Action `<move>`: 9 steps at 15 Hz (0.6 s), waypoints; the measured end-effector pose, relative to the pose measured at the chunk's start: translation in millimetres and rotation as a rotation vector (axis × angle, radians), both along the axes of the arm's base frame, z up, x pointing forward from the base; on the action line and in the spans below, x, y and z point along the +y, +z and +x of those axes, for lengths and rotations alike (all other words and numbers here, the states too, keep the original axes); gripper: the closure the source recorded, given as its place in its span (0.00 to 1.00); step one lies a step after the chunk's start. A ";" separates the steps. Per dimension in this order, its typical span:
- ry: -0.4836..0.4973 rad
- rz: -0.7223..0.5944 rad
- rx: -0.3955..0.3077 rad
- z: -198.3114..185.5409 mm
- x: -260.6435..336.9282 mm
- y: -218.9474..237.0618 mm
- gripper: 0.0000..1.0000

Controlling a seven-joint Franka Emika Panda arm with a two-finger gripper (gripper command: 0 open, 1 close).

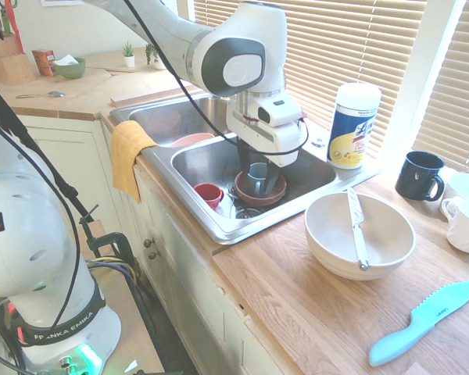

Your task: Put the knife into the sink

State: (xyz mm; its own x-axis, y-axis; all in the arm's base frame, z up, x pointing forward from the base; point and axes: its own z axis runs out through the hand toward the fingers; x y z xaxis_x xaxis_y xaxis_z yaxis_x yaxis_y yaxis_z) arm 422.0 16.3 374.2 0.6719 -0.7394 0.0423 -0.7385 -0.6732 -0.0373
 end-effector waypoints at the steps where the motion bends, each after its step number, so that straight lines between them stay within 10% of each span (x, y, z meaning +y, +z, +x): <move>1: -0.001 0.001 0.002 -0.1 0.0 -0.5 0.00; 9: 0.297 -0.003 0.037 12.5 -54.2 67.8 0.00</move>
